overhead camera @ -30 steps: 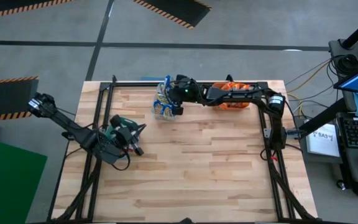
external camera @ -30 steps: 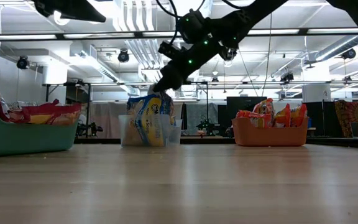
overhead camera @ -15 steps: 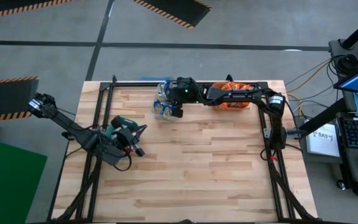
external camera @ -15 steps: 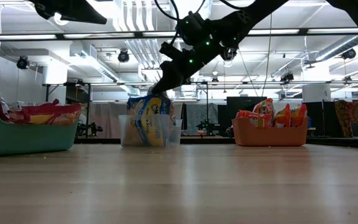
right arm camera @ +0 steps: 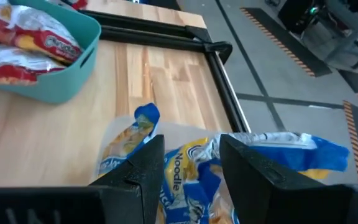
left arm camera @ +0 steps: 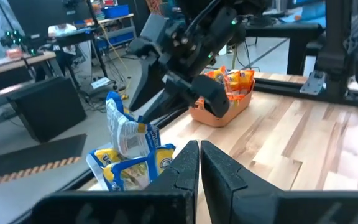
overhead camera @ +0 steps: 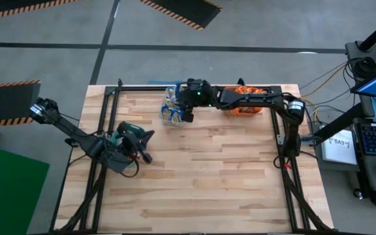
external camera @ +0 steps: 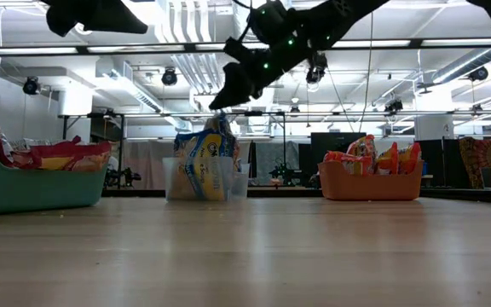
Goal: Sort Maruchan noodles
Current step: Put the blue noodle pack in the transparent bin
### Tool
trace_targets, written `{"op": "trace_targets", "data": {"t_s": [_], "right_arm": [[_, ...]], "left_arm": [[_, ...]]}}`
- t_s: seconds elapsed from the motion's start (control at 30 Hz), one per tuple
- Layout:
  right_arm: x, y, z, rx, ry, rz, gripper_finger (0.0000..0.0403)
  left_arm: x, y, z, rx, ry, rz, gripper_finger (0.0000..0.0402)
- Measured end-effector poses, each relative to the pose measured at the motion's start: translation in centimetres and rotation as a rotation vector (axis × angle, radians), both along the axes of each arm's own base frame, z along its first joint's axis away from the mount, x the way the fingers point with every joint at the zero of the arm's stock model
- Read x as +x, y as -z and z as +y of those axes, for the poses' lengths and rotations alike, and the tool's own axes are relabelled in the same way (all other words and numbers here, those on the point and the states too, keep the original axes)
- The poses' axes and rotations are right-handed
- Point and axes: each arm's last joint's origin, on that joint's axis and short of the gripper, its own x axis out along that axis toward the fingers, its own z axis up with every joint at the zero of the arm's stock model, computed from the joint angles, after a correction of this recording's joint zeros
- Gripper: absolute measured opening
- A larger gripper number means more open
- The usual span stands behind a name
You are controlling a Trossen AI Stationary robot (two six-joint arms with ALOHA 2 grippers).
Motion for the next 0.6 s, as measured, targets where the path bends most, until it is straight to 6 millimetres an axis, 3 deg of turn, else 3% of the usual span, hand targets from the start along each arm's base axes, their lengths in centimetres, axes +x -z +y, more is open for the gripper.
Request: {"op": "trace_targets", "data": {"t_s": [0.23,0.47,0.6], "right_arm": [[-2.3,-3.5,0.9,0.003,-0.001,0.008,0.0145],[-7.5,-7.4,3.0,0.121,-0.061,-0.002,0.0145],[-10.9,-7.7,4.8,0.185,-0.097,-0.072,0.0143]], "left_arm": [[0.8,-0.1,-0.1,-0.031,-0.018,-0.053,0.0000],[2.5,0.2,-0.6,-0.013,-0.025,-0.062,0.0000],[3.7,0.3,-0.6,0.000,-0.040,-0.048,0.0000]]}}
